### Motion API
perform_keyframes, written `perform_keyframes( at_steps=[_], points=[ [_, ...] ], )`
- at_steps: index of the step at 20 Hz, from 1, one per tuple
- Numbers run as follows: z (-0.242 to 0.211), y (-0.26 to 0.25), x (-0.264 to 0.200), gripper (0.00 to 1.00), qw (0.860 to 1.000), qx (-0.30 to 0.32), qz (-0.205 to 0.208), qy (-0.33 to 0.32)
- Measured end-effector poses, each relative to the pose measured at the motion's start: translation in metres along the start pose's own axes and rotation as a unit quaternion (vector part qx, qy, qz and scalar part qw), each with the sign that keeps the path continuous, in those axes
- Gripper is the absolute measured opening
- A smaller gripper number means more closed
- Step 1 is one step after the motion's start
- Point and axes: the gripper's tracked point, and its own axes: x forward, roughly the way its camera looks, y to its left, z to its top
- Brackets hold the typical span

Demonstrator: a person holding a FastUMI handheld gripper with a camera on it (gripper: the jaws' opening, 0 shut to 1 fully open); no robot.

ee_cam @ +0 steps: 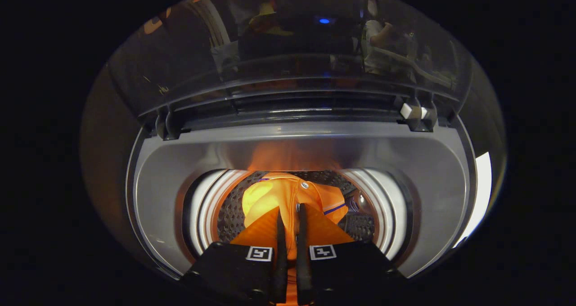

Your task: Put the clothes into the washing machine and then close the washing machine lid.

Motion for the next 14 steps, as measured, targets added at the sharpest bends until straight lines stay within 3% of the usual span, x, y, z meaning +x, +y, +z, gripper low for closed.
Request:
perform_keyframes(
  at_steps=[3, 5, 8, 14],
  points=[
    [-0.004, -0.001, 0.000, 0.24, 1.000, -0.002, -0.001, 0.006],
    [-0.003, -0.002, -0.004, 0.38, 1.000, -0.005, -0.002, 0.002],
    [-0.009, 0.001, -0.008, 1.00, 1.000, -0.008, 0.005, 0.006],
    [0.000, 0.012, -0.039, 1.00, 0.998, -0.015, 0.023, -0.050]
  ],
)
